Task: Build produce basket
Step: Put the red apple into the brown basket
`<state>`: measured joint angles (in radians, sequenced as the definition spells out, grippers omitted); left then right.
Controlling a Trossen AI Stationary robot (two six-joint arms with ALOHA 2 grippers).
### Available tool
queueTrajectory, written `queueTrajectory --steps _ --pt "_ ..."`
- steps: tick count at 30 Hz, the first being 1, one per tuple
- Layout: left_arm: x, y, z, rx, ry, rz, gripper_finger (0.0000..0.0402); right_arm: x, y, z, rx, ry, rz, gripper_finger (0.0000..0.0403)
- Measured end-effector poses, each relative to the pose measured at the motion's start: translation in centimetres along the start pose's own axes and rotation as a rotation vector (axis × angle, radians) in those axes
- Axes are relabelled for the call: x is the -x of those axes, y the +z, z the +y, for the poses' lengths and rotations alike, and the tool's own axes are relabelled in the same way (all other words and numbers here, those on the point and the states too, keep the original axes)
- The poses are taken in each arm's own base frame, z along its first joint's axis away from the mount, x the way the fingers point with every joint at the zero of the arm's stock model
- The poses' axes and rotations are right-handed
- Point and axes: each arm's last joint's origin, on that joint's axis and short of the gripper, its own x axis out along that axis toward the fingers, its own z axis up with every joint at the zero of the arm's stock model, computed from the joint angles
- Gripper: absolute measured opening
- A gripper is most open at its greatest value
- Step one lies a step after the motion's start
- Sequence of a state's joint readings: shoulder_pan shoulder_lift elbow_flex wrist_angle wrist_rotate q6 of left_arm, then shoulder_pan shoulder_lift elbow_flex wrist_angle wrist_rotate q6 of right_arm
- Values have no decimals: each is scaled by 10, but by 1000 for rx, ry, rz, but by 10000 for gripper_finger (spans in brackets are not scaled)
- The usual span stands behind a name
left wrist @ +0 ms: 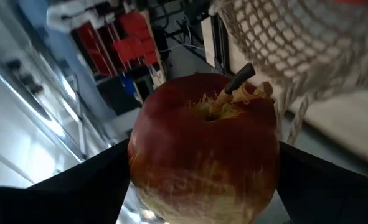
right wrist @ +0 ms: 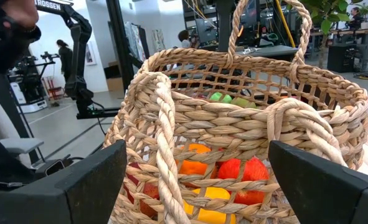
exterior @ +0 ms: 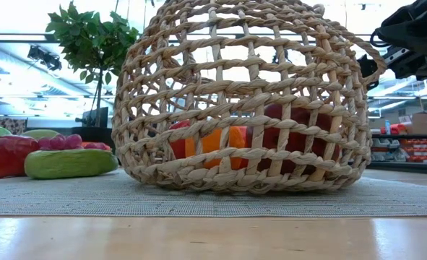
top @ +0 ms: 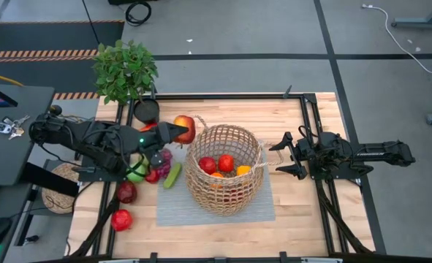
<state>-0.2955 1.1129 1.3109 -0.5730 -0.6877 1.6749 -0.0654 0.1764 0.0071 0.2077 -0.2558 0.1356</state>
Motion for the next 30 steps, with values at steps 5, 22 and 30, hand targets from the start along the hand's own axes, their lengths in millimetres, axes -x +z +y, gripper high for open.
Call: queueTrajectory --steps 5,22,30 --pt "0 0 0 -127 0 1 352 0 0 0 0 0 0 394" --pt "-1 -1 0 13 -2 5 353 0 0 0 0 0 0 394" --pt "-1 -1 0 275 -1 8 353 0 0 0 0 0 0 394"
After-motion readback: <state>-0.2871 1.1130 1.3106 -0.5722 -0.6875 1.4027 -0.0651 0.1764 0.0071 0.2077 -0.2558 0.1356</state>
